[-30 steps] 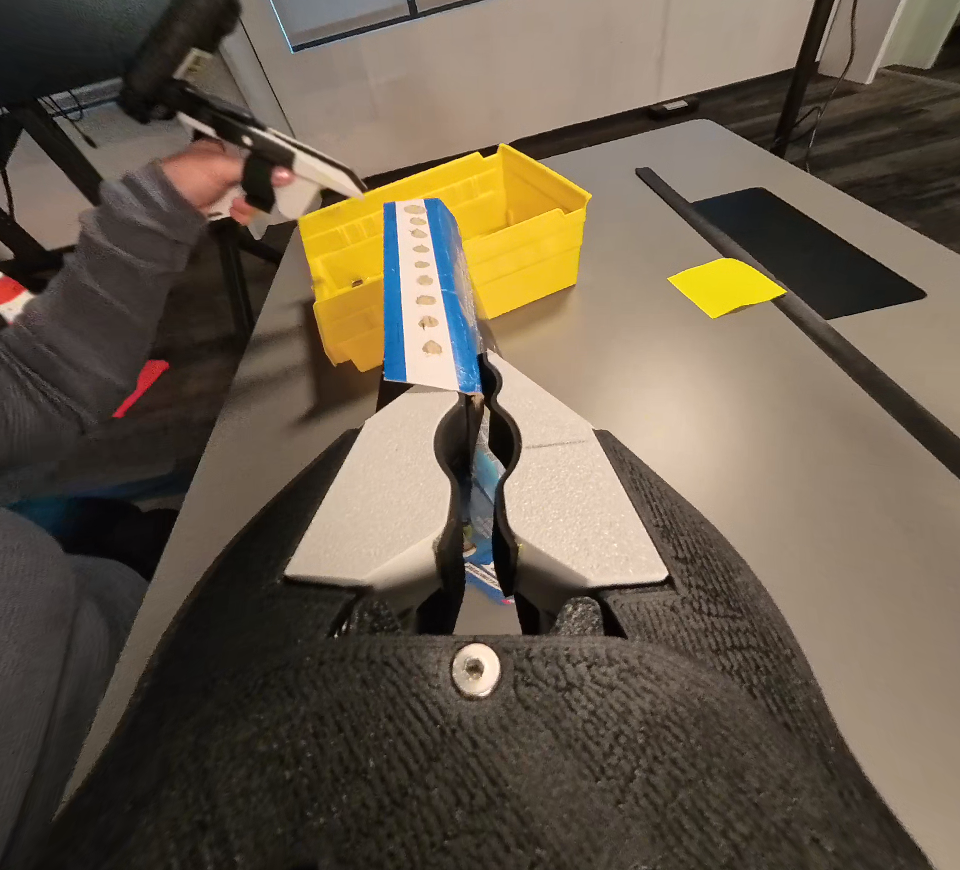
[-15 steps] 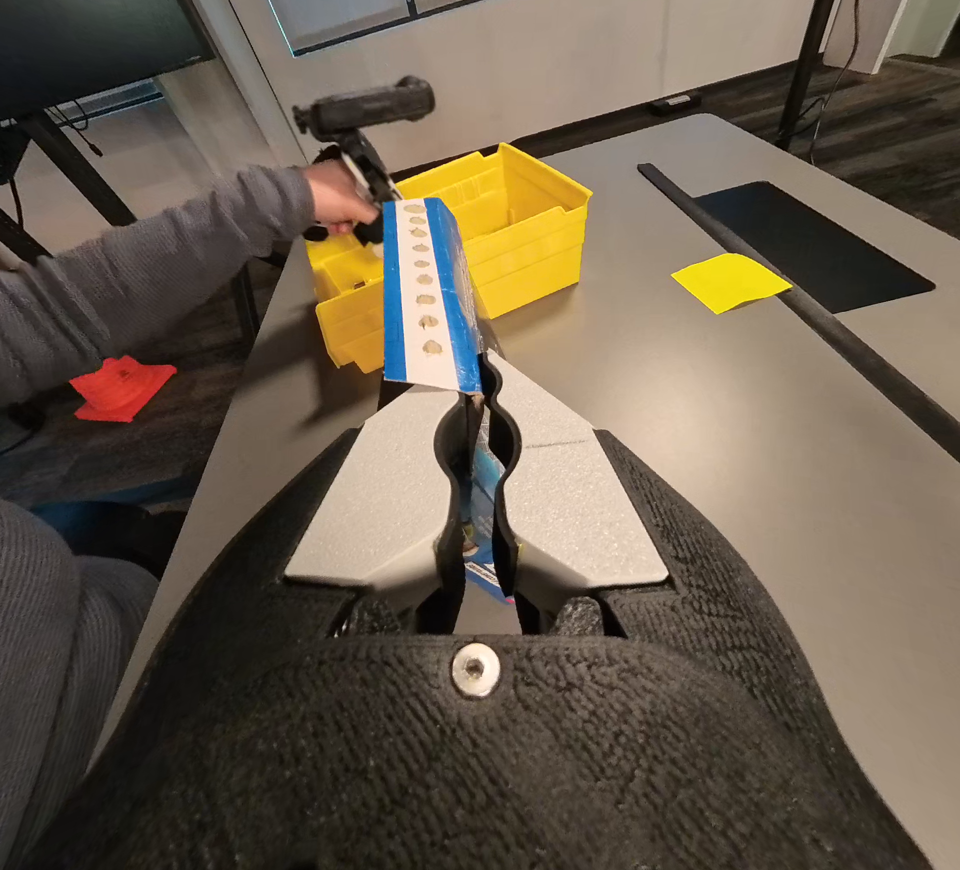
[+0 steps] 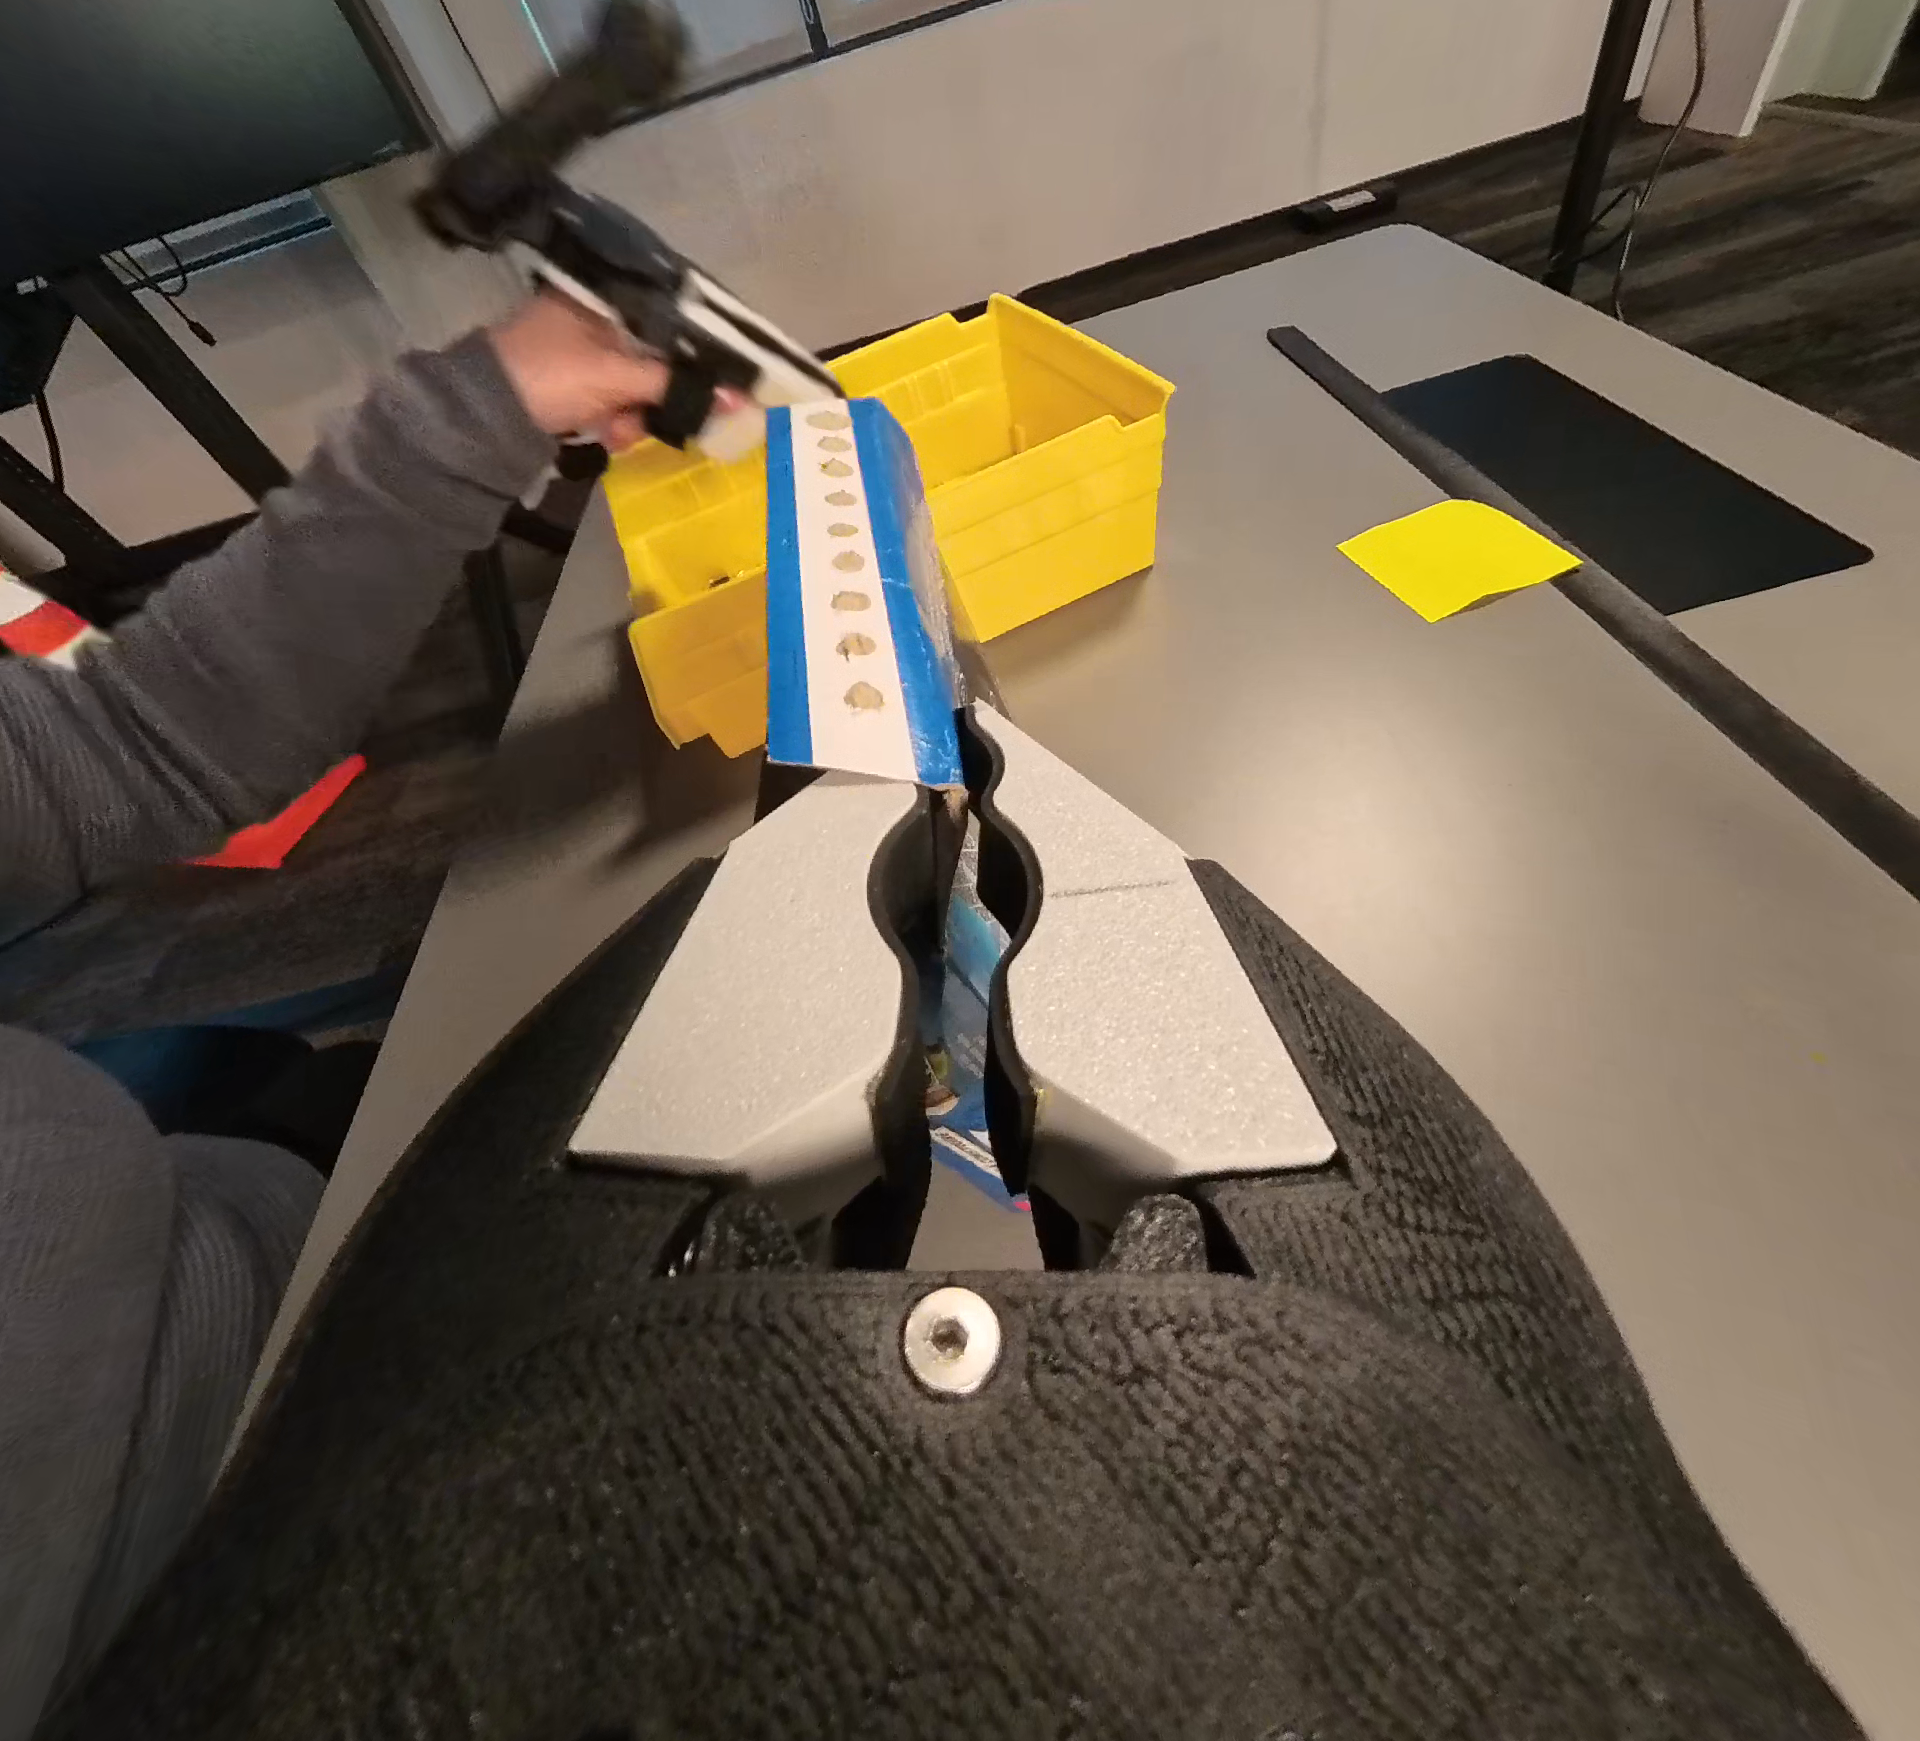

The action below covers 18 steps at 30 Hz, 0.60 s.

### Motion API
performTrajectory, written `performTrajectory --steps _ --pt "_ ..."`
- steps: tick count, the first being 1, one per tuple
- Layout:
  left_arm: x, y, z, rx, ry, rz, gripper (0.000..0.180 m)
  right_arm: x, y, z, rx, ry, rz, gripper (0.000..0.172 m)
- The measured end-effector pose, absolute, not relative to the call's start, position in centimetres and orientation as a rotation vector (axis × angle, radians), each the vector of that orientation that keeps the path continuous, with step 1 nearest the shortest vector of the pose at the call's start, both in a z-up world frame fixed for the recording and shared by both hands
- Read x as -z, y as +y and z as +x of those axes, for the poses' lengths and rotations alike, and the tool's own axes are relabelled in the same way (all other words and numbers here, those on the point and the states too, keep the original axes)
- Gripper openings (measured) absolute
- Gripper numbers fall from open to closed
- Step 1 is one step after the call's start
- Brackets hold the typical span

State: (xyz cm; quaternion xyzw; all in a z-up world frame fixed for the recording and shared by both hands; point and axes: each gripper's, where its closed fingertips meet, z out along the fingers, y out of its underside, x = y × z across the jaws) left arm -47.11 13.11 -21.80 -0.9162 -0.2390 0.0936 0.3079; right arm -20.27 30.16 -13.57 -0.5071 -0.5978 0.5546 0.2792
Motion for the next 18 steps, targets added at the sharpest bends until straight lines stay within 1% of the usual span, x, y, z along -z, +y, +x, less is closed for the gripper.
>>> performTrajectory --steps 2,4,6,8,11,18 --pt "14.8 15.8 -43.2 -0.231 -0.443 -2.156 0.011 13.6 30.3 -20.3 -1.498 -1.591 -1.372 0.000" --pt "9.2 18.0 -36.5 -0.181 -0.122 -1.963 0.012 13.6 30.4 -20.4 -1.504 -1.580 -1.382 0.000" --pt "6.7 19.4 -28.3 -0.088 0.280 -1.846 0.012 13.6 30.5 -20.4 -1.508 -1.574 -1.389 0.000" --pt "7.0 20.4 -22.9 -0.086 0.569 -1.794 0.012 13.6 30.4 -20.4 -1.506 -1.575 -1.390 0.000" --pt "9.3 23.1 -19.9 -0.105 0.722 -1.862 0.012 13.6 30.3 -20.4 -1.497 -1.579 -1.392 0.000" --pt "14.0 27.1 -19.5 -0.119 0.763 -2.054 0.012 13.6 30.1 -20.3 -1.483 -1.592 -1.387 0.000"
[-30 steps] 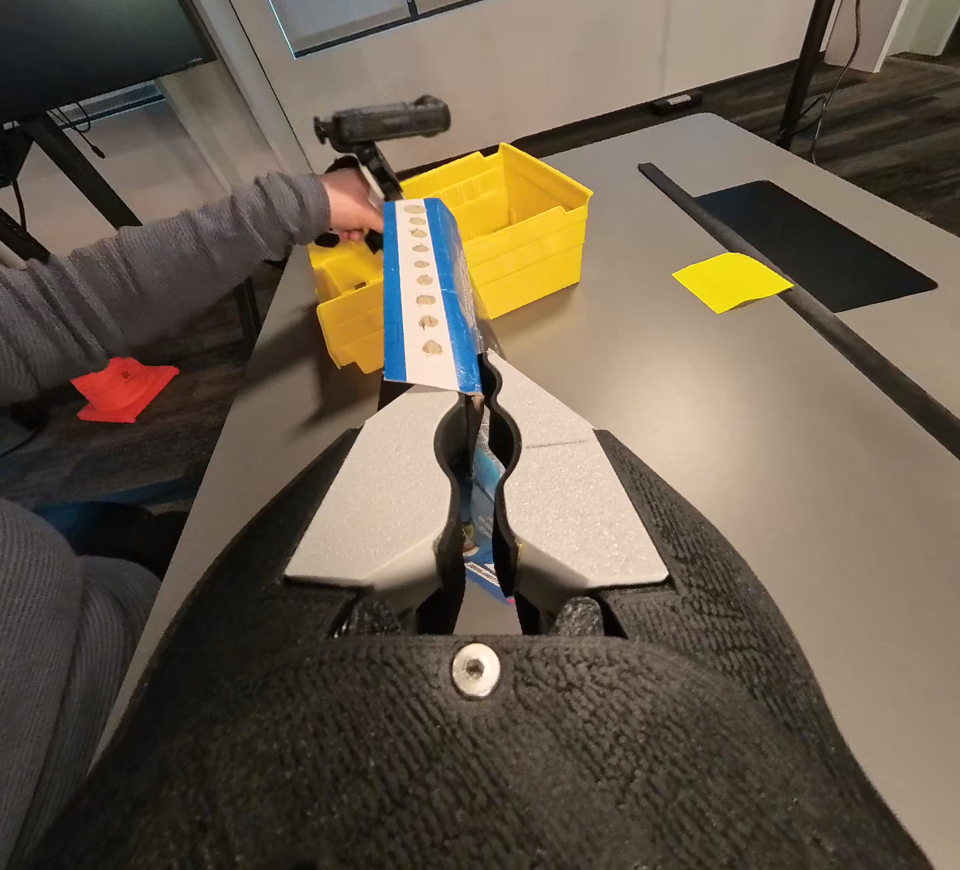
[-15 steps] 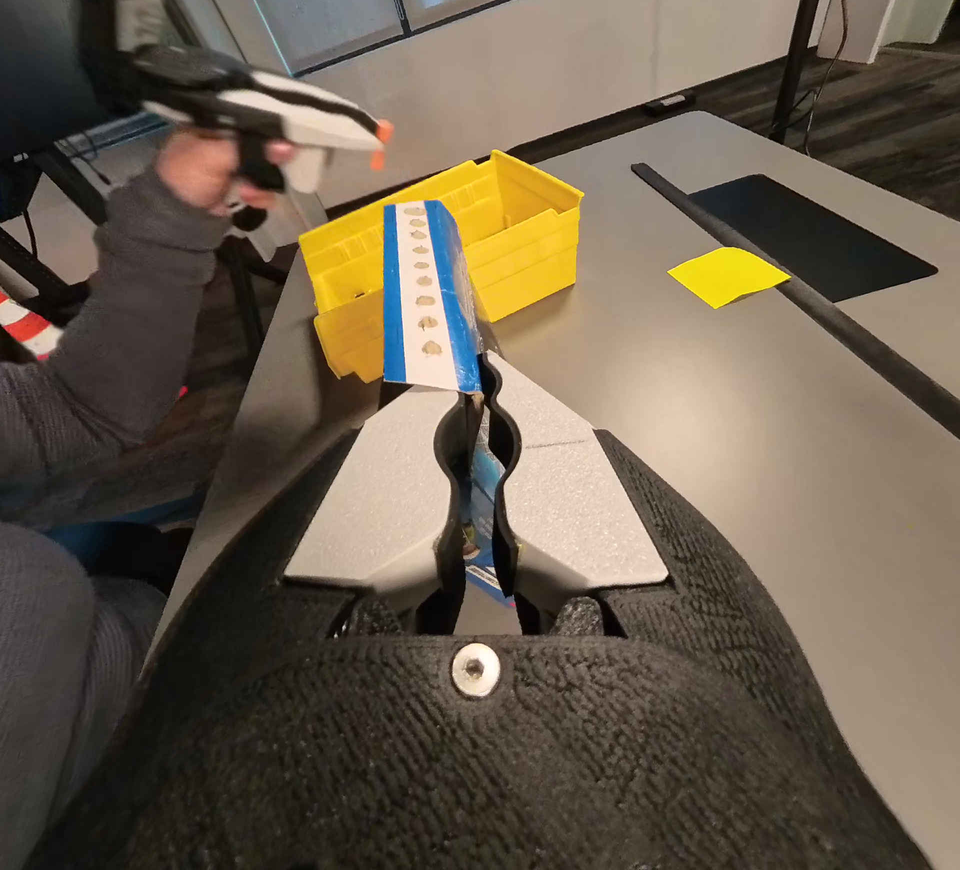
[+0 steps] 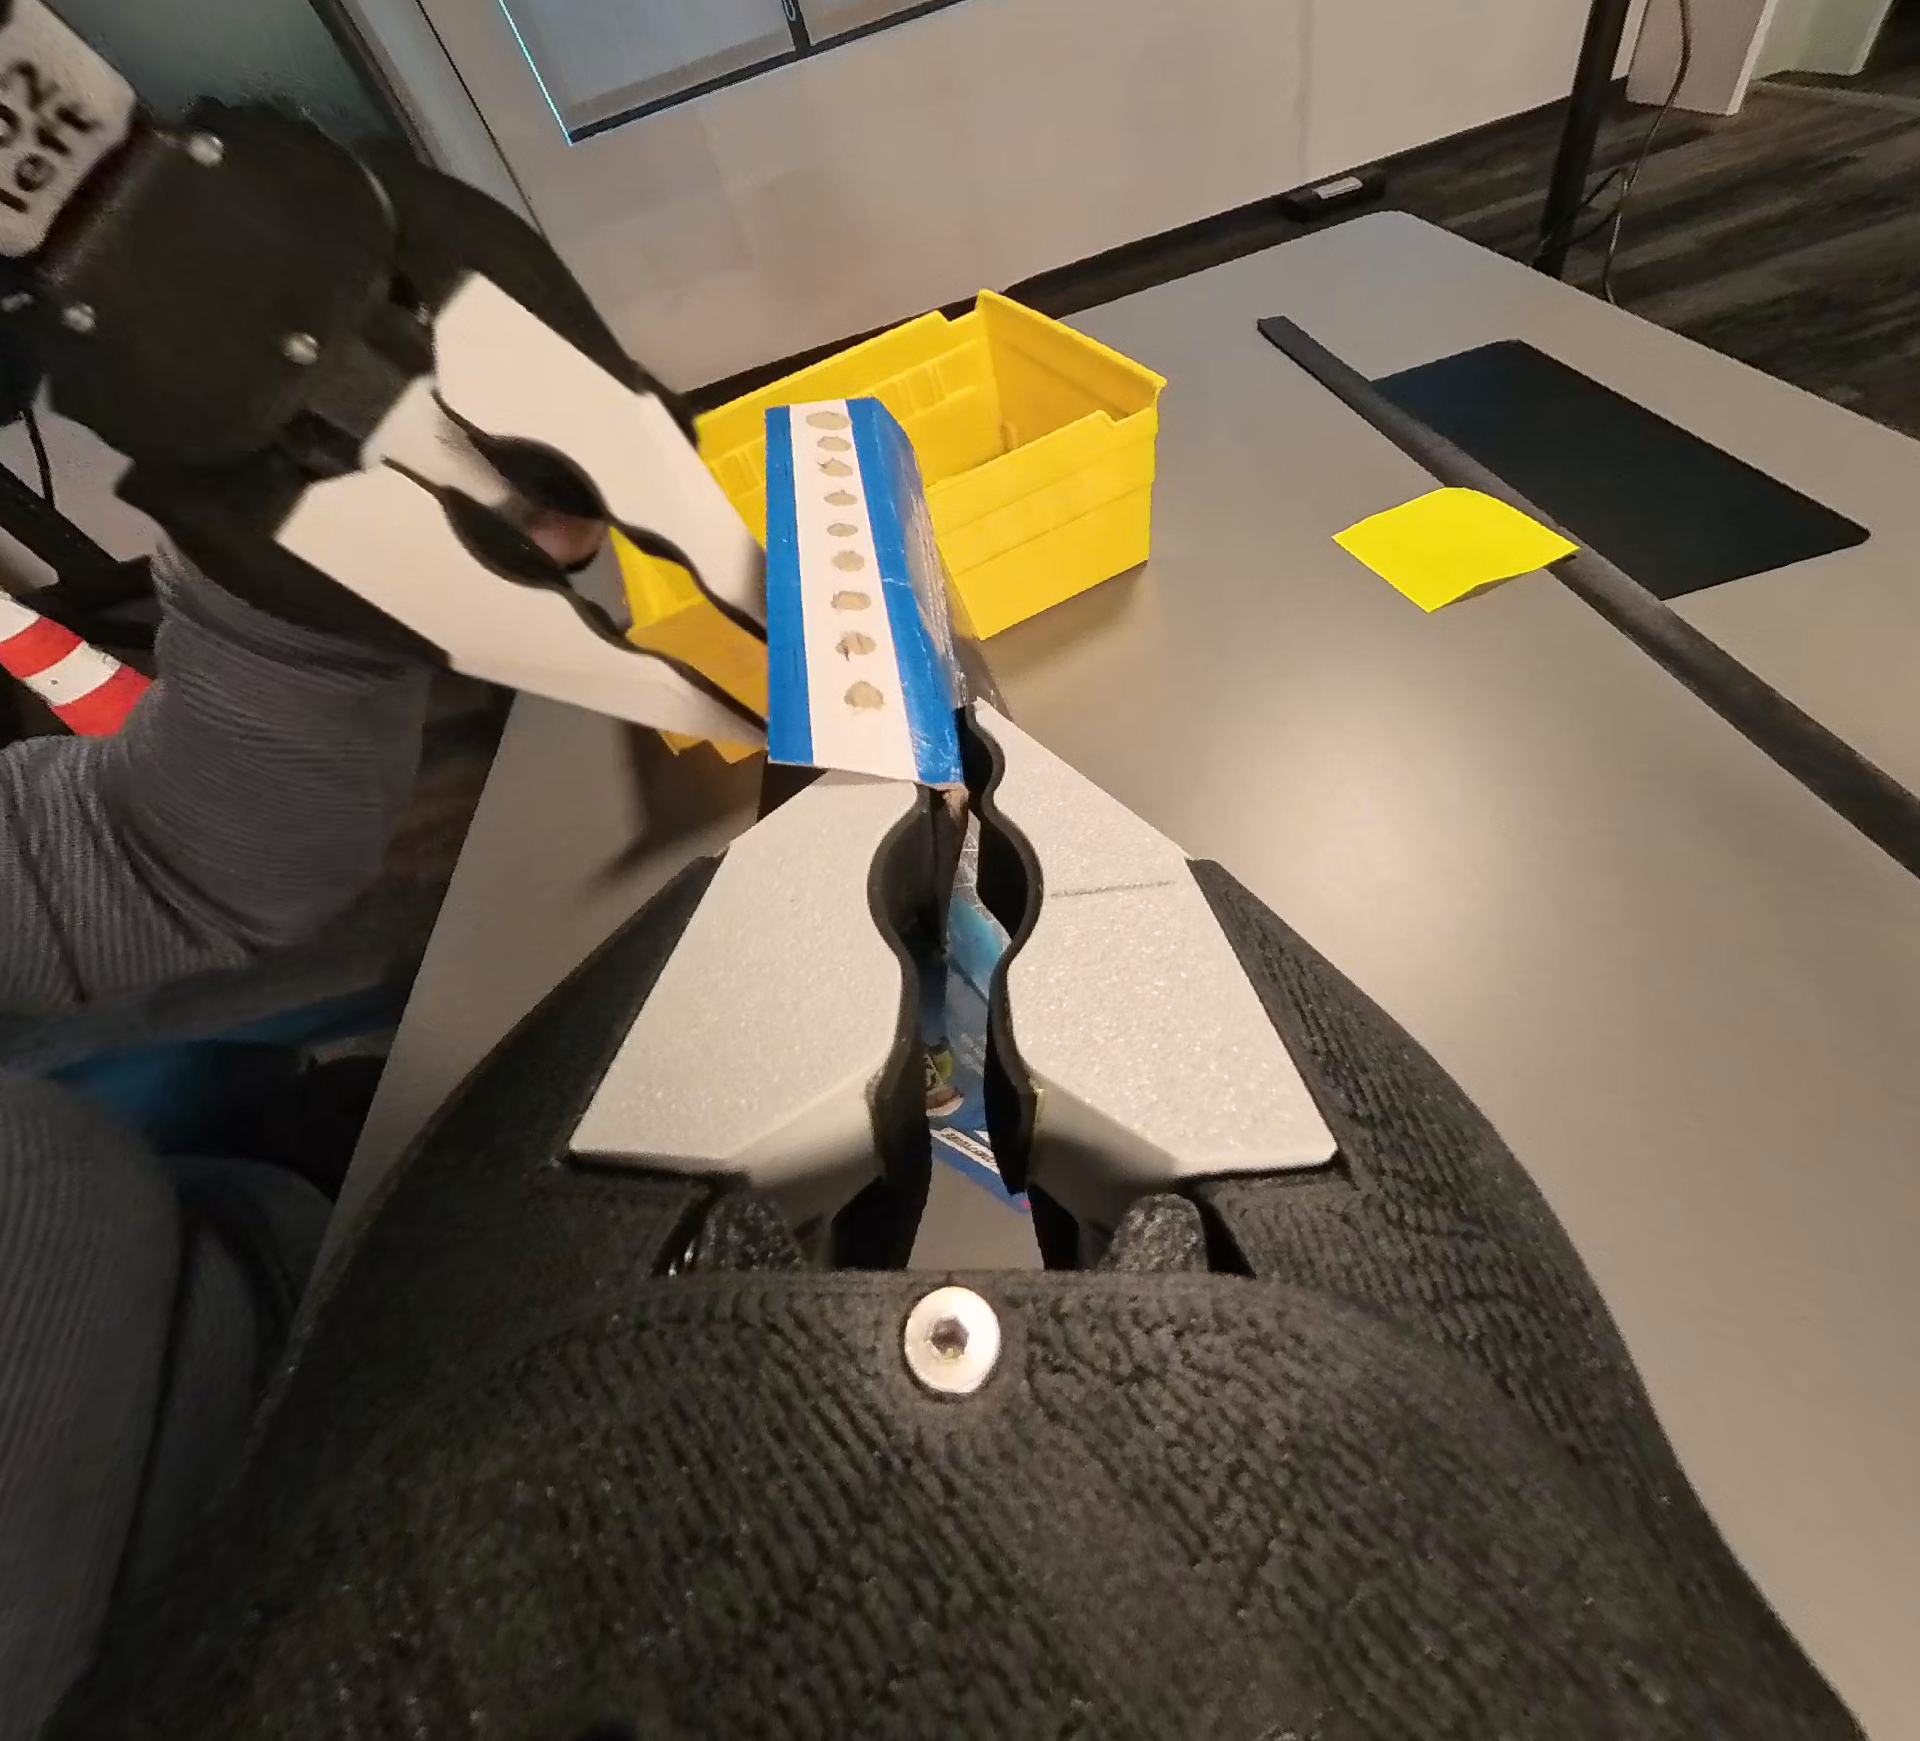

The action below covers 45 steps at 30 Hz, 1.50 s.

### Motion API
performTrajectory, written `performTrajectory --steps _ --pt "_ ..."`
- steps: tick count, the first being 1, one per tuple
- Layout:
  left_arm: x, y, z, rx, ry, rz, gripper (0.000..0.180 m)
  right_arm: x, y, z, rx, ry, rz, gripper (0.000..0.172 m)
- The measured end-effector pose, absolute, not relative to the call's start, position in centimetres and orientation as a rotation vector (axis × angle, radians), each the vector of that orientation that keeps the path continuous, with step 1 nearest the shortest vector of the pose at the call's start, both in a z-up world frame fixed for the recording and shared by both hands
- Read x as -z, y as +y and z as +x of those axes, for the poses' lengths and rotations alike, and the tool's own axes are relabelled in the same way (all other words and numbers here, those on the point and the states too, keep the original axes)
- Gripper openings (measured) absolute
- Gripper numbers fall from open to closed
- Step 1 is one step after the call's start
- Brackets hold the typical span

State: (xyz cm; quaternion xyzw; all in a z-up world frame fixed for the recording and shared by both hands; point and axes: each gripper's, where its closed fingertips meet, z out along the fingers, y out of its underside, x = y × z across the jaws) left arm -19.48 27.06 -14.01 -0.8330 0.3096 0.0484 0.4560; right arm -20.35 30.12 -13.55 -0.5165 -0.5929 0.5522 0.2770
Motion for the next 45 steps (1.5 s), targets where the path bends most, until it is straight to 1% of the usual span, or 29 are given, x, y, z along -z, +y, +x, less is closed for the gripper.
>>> performTrajectory --steps 2,4,5,7,10,13,15,17,18,22,24,27,30,32,37,40,45 --pt "15.2 27.4 -19.9 -0.167 0.781 -2.106 0.017 13.6 30.1 -20.4 -1.486 -1.594 -1.386 0.000" --pt "15.7 27.5 -20.1 -0.185 0.784 -2.128 0.030 13.6 30.1 -20.3 -1.486 -1.595 -1.386 0.000" --pt "15.8 27.4 -19.9 -0.167 0.783 -2.130 0.033 13.5 30.1 -20.3 -1.490 -1.597 -1.385 0.000" --pt "15.3 27.0 -19.8 -0.142 0.761 -2.113 0.039 13.6 30.1 -20.3 -1.490 -1.595 -1.386 0.000" --pt "13.0 25.4 -21.1 -0.176 0.656 -2.051 0.040 13.6 30.2 -20.3 -1.493 -1.591 -1.389 0.000" --pt "9.5 21.9 -26.5 -0.287 0.328 -1.969 0.037 13.6 30.4 -20.2 -1.492 -1.586 -1.392 0.000" --pt "9.0 18.4 -32.7 -0.381 -0.034 -1.983 0.042 13.6 30.5 -20.2 -1.498 -1.582 -1.394 0.000" --pt "11.8 14.4 -37.5 -0.352 -0.363 -2.112 0.052 13.6 30.5 -20.2 -1.508 -1.577 -1.397 0.000" --pt "13.8 12.8 -38.9 -0.307 -0.470 -2.186 0.054 13.6 30.5 -20.3 -1.514 -1.576 -1.398 0.000" --pt "21.1 9.5 -42.2 -0.182 -0.642 -2.412 0.047 13.6 30.5 -20.3 -1.517 -1.577 -1.397 0.000" --pt "24.3 8.8 -42.7 -0.139 -0.576 -2.549 0.039 13.6 30.4 -20.2 -1.514 -1.579 -1.396 0.000" --pt "27.0 8.4 -44.2 -0.162 -0.482 -2.663 0.040 13.6 30.4 -20.3 -1.516 -1.581 -1.396 0.000" --pt "27.7 9.8 -44.5 -0.110 -0.286 -2.677 0.048 13.6 30.3 -20.2 -1.521 -1.582 -1.398 0.000" --pt "28.2 10.7 -43.9 -0.082 -0.065 -2.685 0.054 13.6 30.3 -20.2 -1.527 -1.583 -1.398 0.000" --pt "29.1 9.1 -45.4 -0.205 0.323 -2.860 0.054 13.6 30.3 -20.2 -1.539 -1.582 -1.402 0.000" --pt "29.8 8.2 -46.0 -0.151 0.407 -2.956 0.055 13.6 30.2 -20.2 -1.537 -1.587 -1.400 0.000" --pt "30.5 8.5 -46.8 -0.093 0.444 -2.980 0.053 13.7 30.2 -20.2 -1.549 -1.583 -1.404 0.000"
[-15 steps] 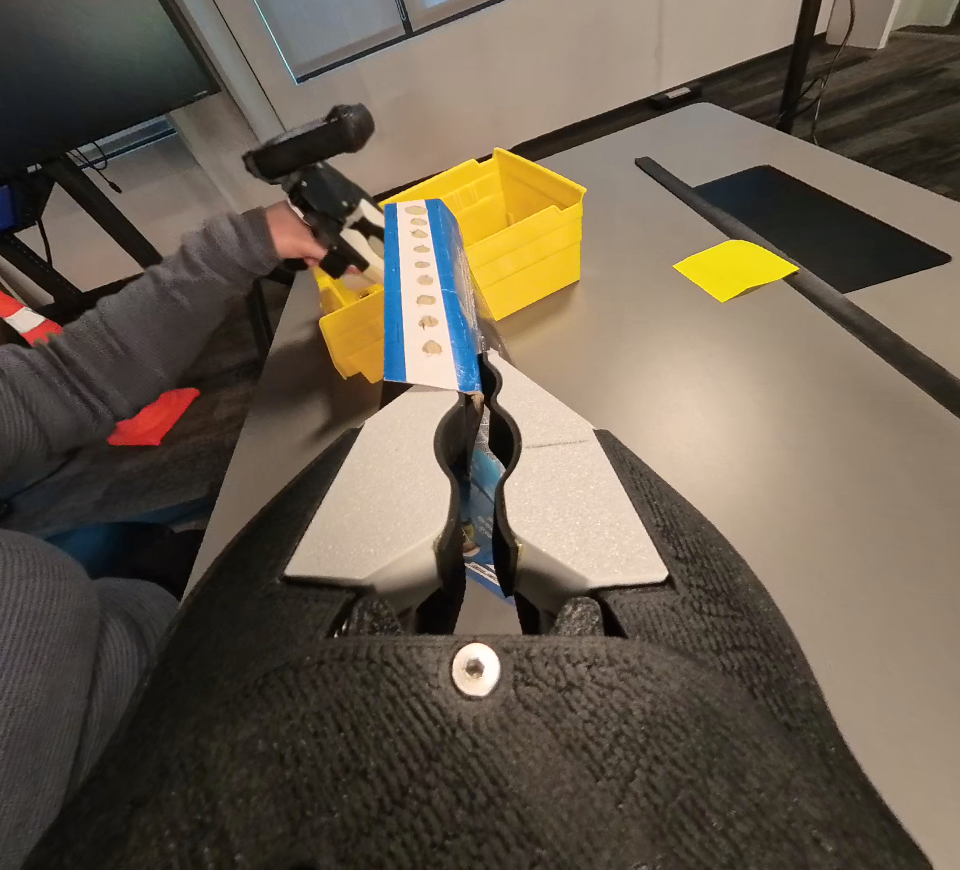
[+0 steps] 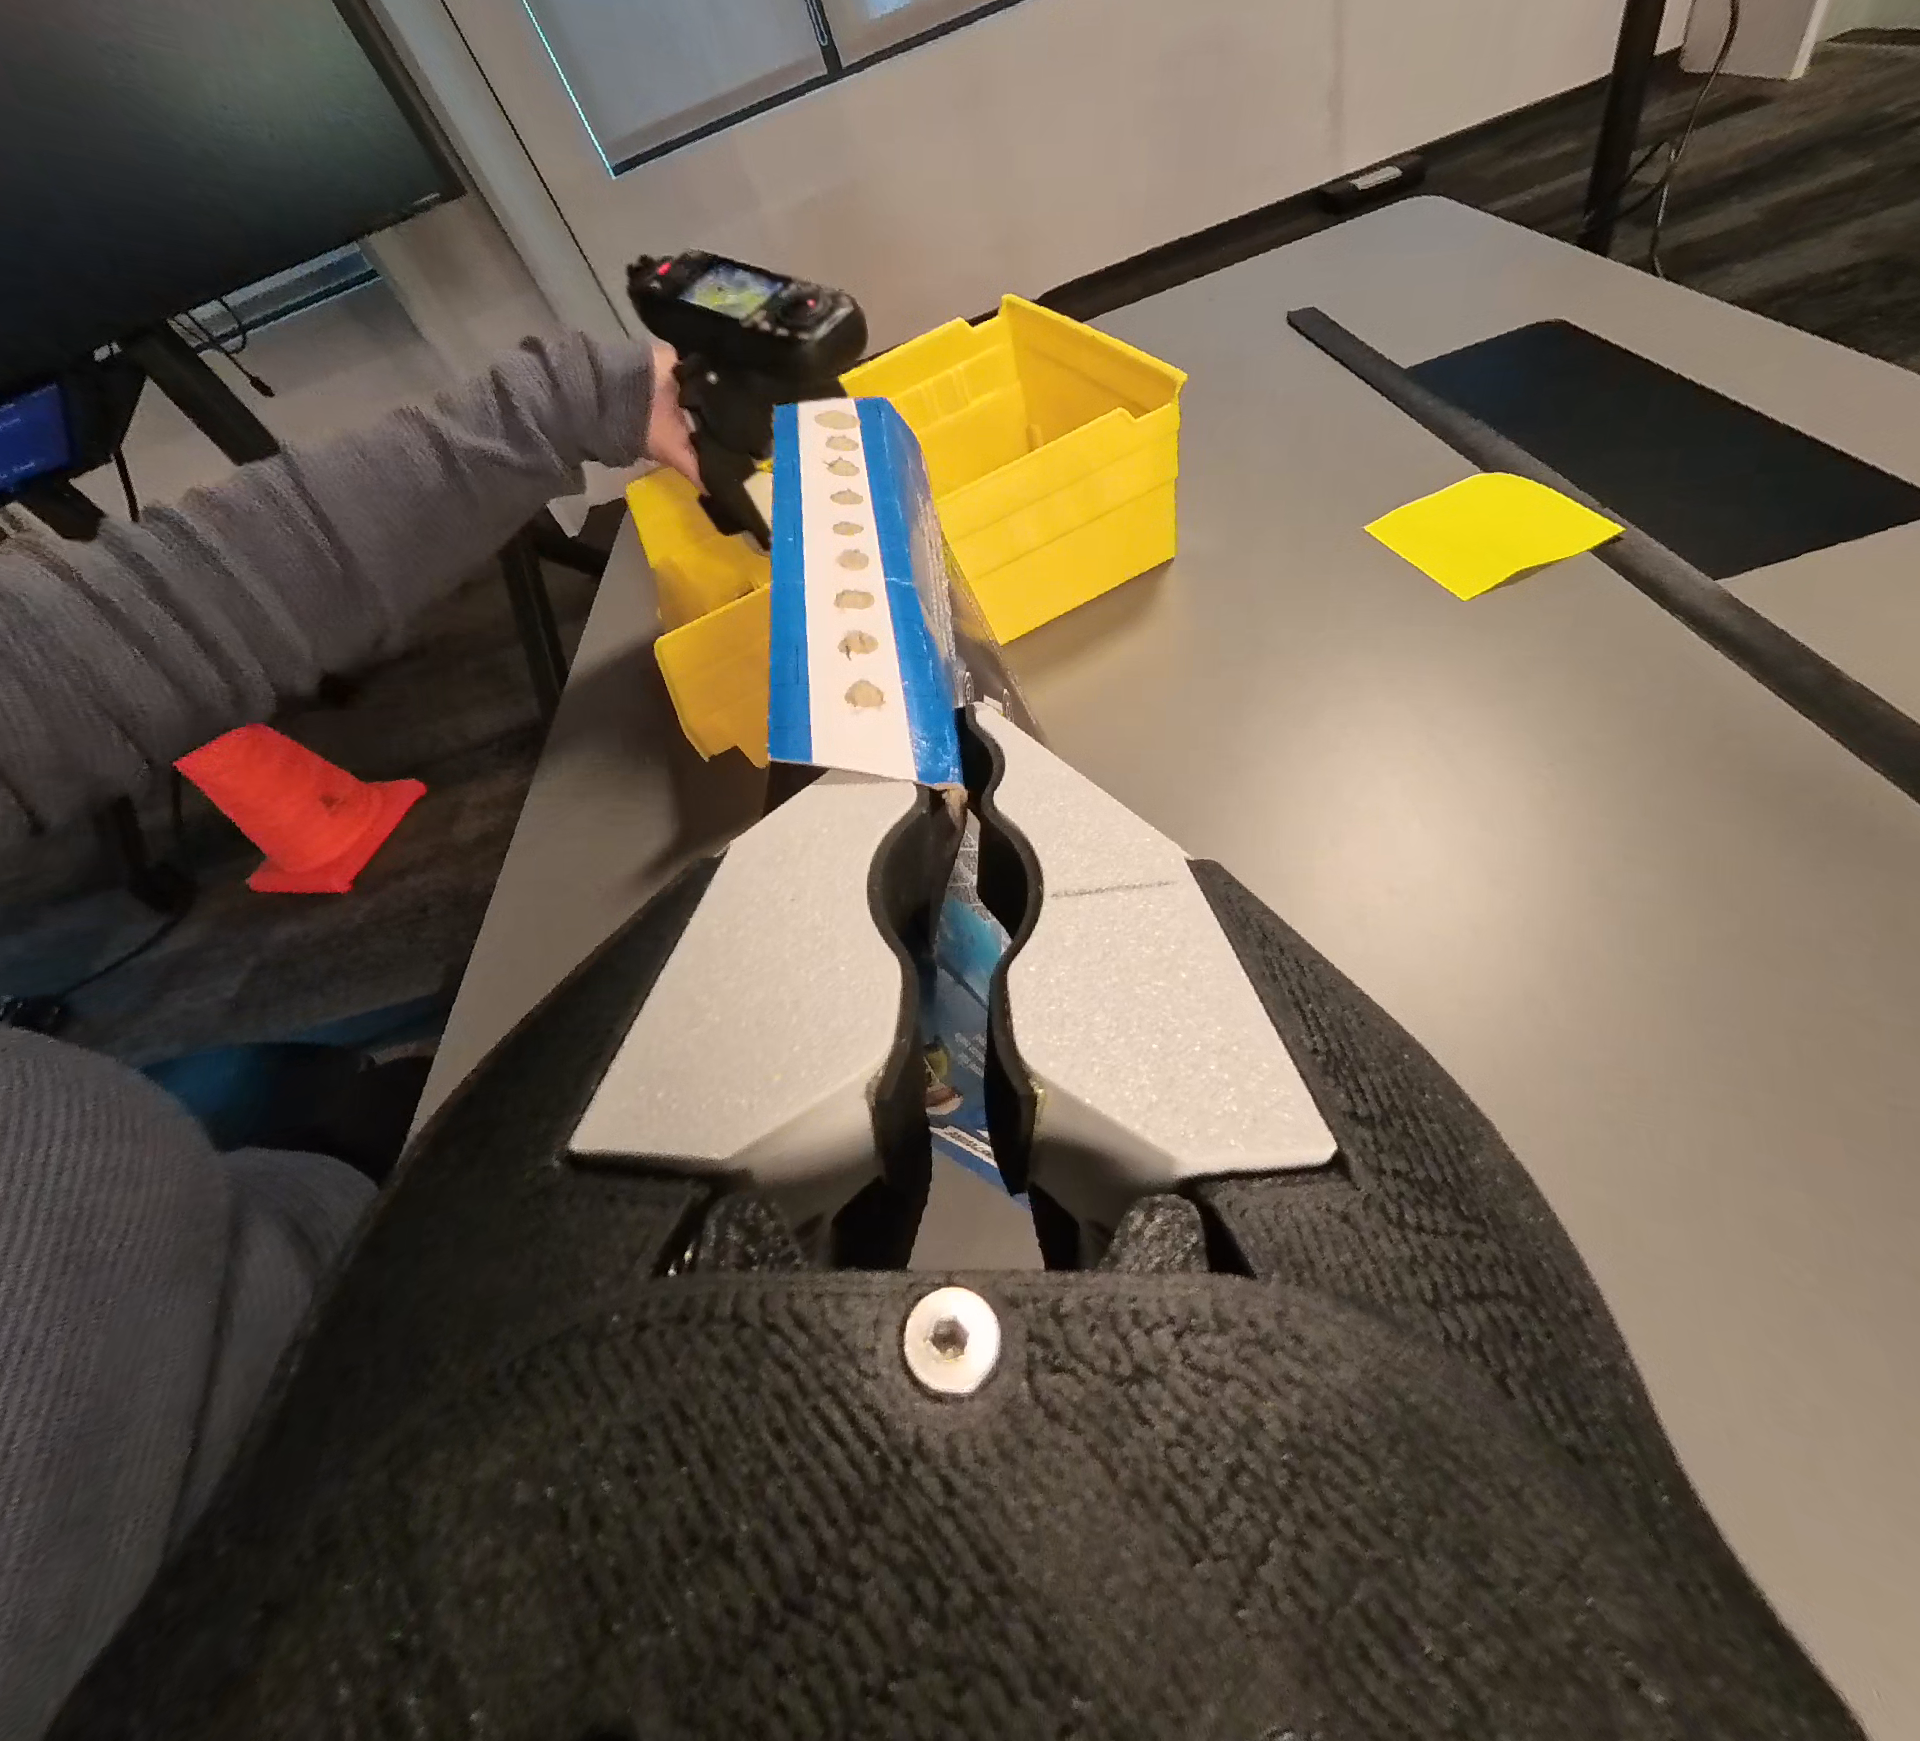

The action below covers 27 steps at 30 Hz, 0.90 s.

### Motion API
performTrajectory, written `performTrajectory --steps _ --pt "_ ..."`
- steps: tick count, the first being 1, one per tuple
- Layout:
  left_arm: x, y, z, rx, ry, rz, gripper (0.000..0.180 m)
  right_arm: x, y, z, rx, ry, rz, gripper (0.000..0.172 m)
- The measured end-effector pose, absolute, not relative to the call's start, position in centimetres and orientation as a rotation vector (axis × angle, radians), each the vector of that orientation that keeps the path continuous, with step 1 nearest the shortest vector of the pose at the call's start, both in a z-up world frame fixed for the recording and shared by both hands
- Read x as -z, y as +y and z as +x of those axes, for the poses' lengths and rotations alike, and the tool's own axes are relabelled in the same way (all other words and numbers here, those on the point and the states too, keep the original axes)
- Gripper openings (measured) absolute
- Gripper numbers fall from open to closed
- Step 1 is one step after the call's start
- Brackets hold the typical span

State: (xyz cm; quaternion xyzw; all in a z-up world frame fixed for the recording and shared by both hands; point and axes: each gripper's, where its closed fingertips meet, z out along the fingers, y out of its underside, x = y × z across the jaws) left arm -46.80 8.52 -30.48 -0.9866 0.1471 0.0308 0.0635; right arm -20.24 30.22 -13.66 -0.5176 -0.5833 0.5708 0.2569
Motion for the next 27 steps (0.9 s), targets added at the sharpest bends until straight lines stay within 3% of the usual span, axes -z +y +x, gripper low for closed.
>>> performTrajectory --steps 10,15,21,23,24,25,27 --pt "31.1 8.8 -45.7 -0.028 0.569 -2.969 0.026 13.7 30.2 -20.3 -1.576 -1.579 -1.410 0.000" --pt "31.1 8.7 -45.8 -0.084 0.553 -2.990 0.046 13.7 30.2 -20.2 -1.577 -1.582 -1.410 0.000" --pt "31.2 8.6 -45.4 -0.034 0.514 -2.975 0.047 13.7 30.0 -20.2 -1.578 -1.588 -1.406 0.000" --pt "31.2 8.6 -45.1 -0.036 0.543 -2.968 0.042 13.7 30.0 -20.2 -1.579 -1.590 -1.405 0.000" --pt "31.2 8.6 -45.0 -0.041 0.560 -2.962 0.032 13.7 30.0 -20.2 -1.580 -1.590 -1.405 0.000" --pt "31.2 8.6 -45.0 -0.064 0.570 -2.959 0.011 13.7 30.0 -20.3 -1.582 -1.590 -1.406 0.000" --pt "31.2 8.6 -45.3 -0.131 0.591 -2.954 0.006 13.7 30.0 -20.2 -1.583 -1.590 -1.406 0.000"
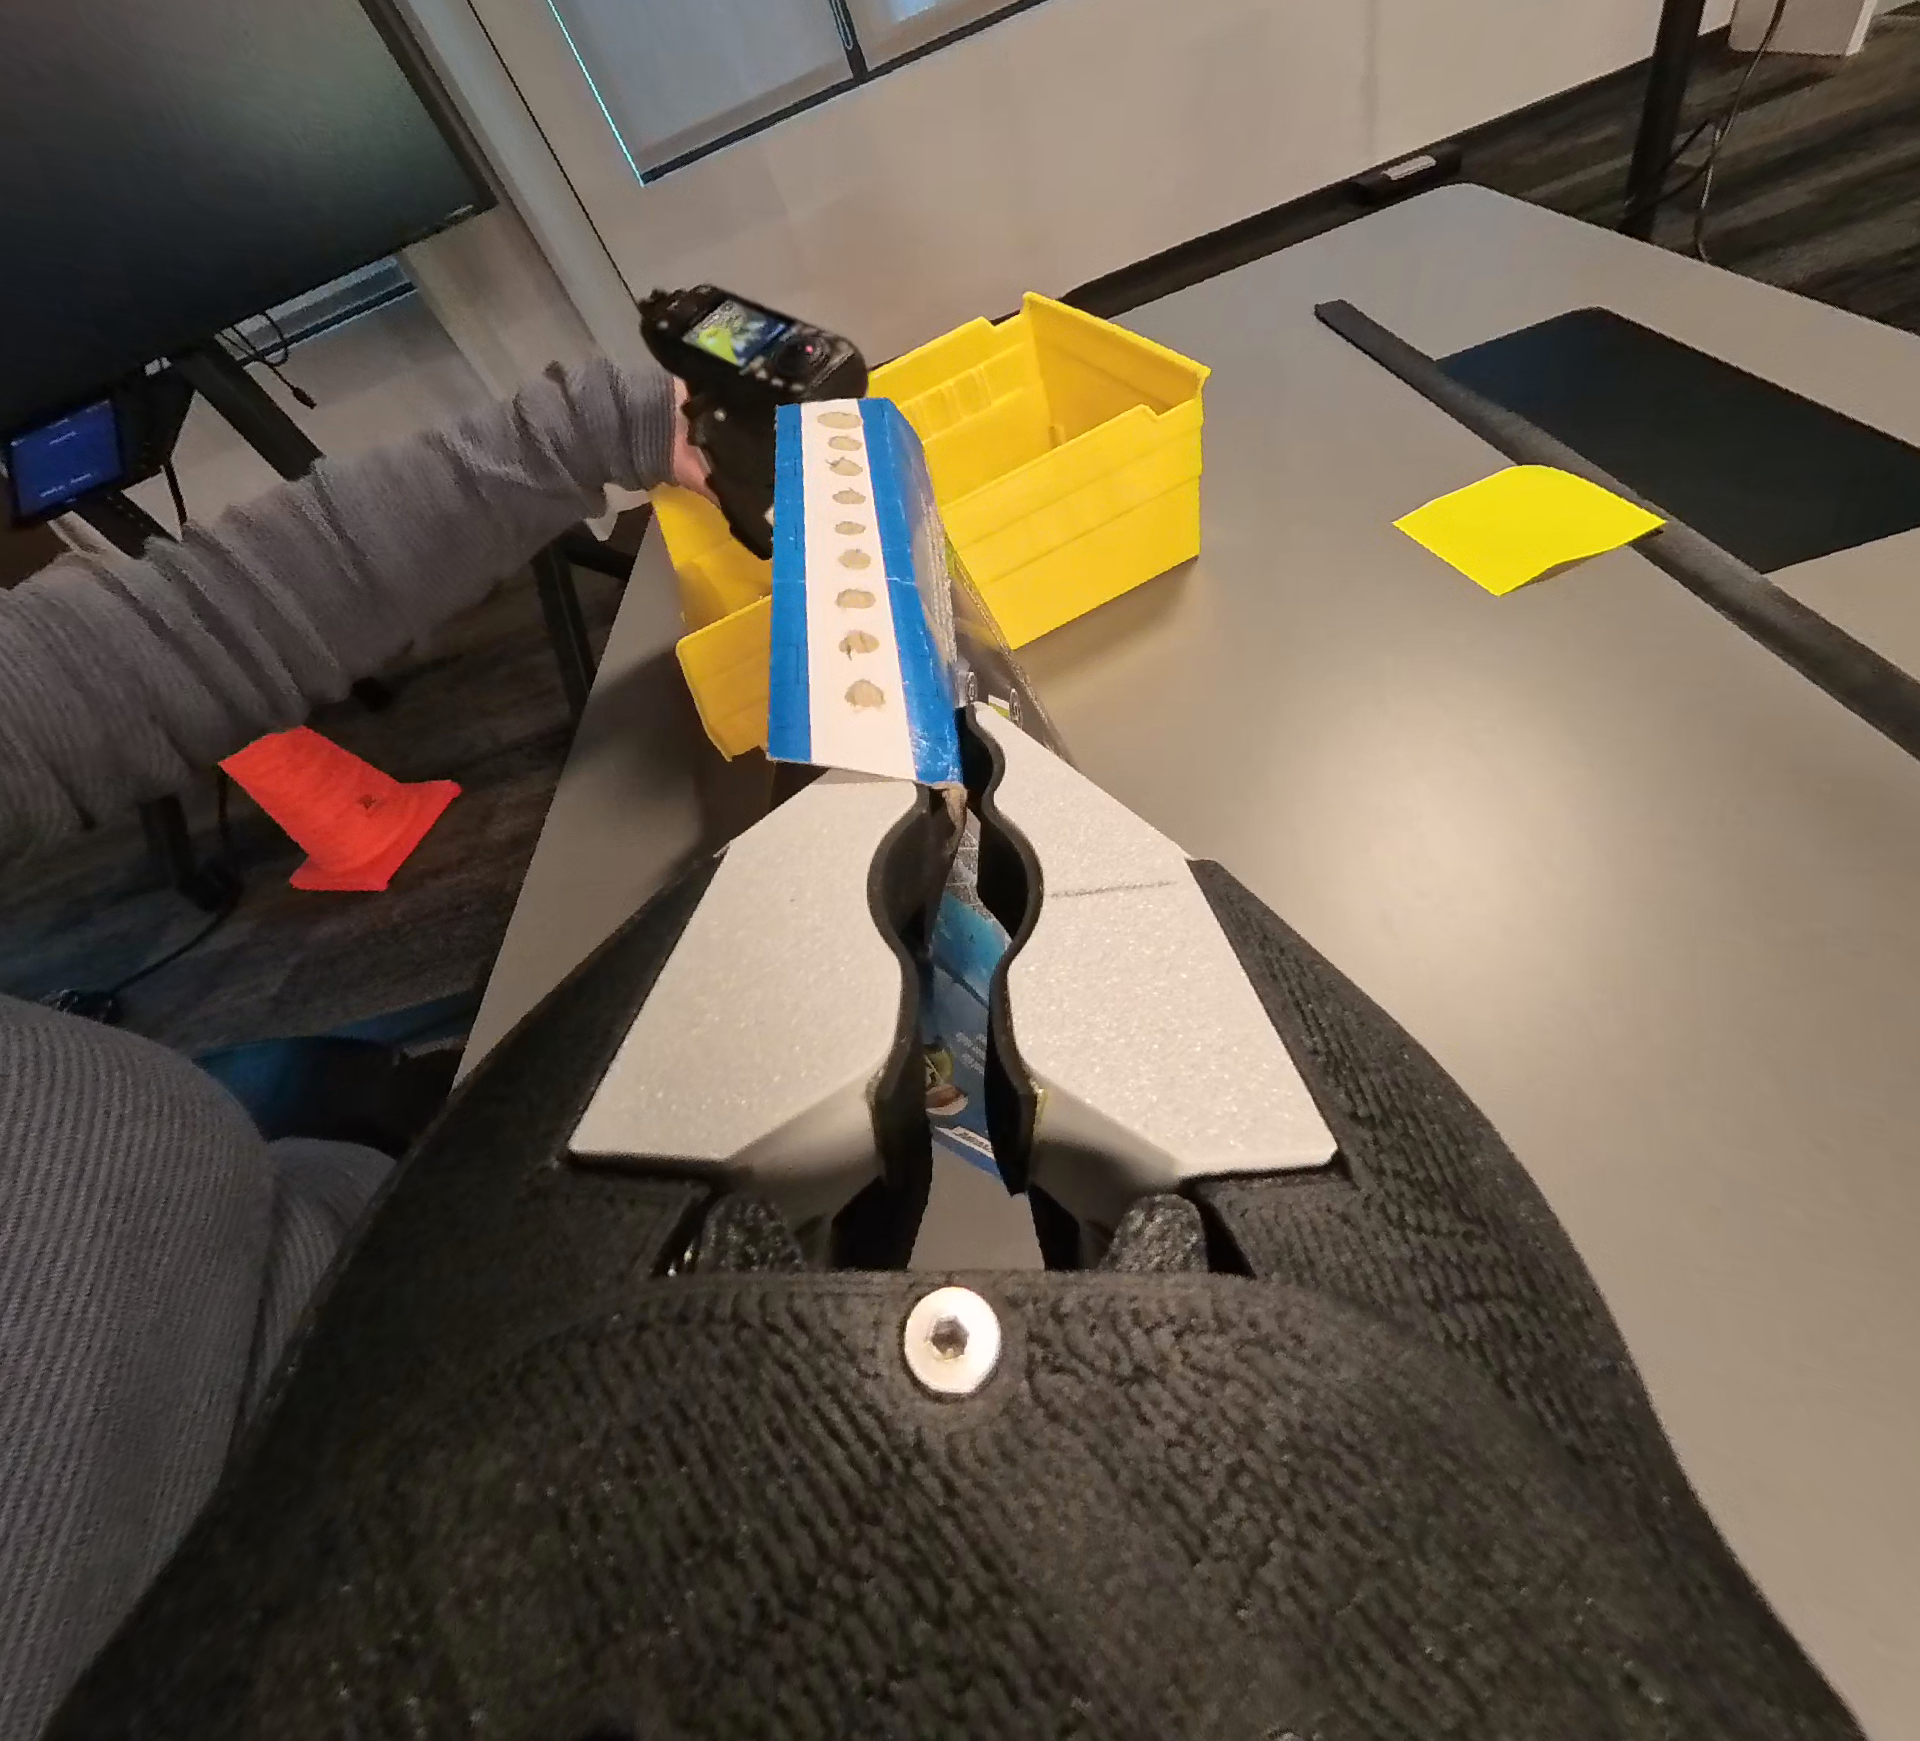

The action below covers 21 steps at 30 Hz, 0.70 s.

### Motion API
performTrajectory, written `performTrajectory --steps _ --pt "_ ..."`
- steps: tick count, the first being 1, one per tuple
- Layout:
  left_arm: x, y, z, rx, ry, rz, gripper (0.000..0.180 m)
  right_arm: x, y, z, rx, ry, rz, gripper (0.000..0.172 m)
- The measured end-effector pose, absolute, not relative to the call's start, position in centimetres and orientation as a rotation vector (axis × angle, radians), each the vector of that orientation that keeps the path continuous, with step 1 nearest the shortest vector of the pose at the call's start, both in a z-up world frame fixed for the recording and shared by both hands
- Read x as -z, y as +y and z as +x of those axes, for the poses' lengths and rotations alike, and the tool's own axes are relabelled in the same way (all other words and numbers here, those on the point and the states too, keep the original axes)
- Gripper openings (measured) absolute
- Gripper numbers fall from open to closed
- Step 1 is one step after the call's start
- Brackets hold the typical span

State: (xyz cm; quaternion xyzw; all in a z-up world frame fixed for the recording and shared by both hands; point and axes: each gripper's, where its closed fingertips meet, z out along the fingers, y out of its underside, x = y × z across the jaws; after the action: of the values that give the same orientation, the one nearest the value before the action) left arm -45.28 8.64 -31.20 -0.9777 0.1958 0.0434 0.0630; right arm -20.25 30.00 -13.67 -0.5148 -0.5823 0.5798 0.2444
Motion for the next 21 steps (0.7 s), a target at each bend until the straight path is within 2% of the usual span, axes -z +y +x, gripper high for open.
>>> performTrajectory --steps 5,9,12,14,16,21 --pt "28.7 10.4 -45.5 -0.387 0.563 -2.769 0.006 13.7 30.0 -20.2 -1.581 -1.592 -1.404 0.000" --pt "20.2 13.3 -43.9 -0.650 0.448 -2.396 0.007 13.7 30.0 -20.3 -1.585 -1.589 -1.405 0.000" --pt "13.0 15.5 -38.1 -0.665 0.498 -2.103 0.007 13.7 30.0 -20.3 -1.583 -1.588 -1.406 0.000" --pt "10.4 17.1 -32.6 -0.583 0.641 -1.978 0.007 13.7 29.9 -20.4 -1.582 -1.588 -1.406 0.000" --pt "9.9 18.9 -27.3 -0.484 0.798 -1.908 0.007 13.6 29.8 -20.4 -1.579 -1.590 -1.403 0.000" --pt "12.7 23.3 -22.4 -0.478 1.009 -1.952 0.007 13.6 29.4 -20.5 -1.553 -1.607 -1.392 0.000"
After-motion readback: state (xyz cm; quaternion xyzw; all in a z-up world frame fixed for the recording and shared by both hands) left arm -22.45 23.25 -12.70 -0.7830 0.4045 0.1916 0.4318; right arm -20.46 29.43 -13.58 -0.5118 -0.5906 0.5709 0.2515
